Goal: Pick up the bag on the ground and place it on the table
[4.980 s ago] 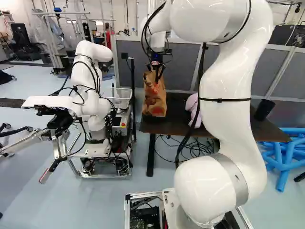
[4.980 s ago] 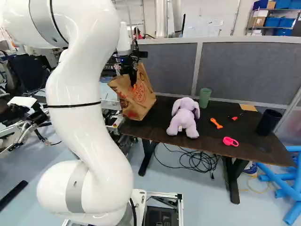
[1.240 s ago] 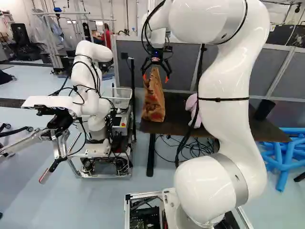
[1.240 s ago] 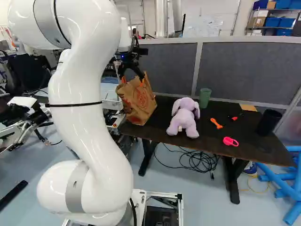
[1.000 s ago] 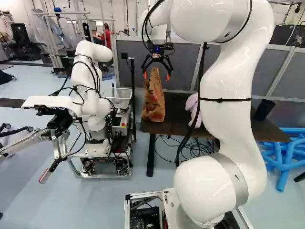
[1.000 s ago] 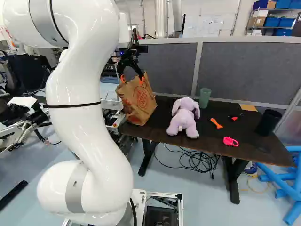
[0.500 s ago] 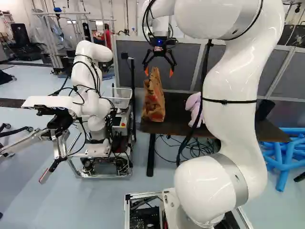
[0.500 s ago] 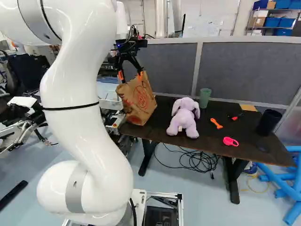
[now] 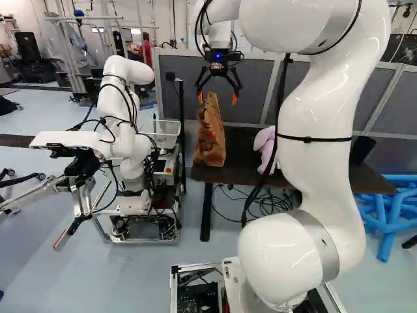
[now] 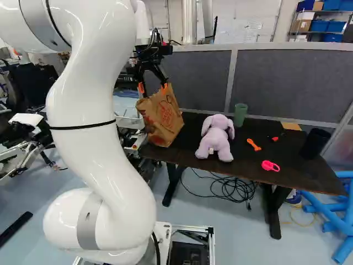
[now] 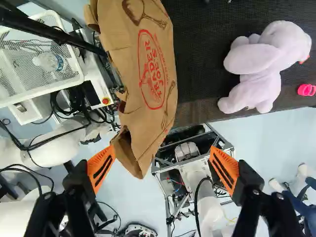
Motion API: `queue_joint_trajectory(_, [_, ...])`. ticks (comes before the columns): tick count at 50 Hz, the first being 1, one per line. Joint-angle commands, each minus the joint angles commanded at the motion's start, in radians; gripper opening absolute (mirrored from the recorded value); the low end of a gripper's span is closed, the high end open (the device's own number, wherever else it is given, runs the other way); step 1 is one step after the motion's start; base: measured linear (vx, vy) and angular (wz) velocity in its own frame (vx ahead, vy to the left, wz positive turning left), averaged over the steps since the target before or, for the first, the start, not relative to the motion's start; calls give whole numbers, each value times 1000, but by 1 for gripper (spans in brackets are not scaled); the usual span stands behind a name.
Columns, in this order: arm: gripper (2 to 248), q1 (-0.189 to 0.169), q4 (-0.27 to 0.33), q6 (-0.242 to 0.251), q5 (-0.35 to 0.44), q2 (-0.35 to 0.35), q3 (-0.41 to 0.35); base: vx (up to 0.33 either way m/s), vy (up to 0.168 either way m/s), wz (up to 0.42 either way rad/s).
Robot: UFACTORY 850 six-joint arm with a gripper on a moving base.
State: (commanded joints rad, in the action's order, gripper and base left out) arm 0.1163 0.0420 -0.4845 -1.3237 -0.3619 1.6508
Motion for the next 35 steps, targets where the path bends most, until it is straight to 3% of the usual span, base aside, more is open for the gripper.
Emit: queue_joint_trajectory(35, [247, 0, 0, 0, 0, 0, 0, -61, -1, 7])
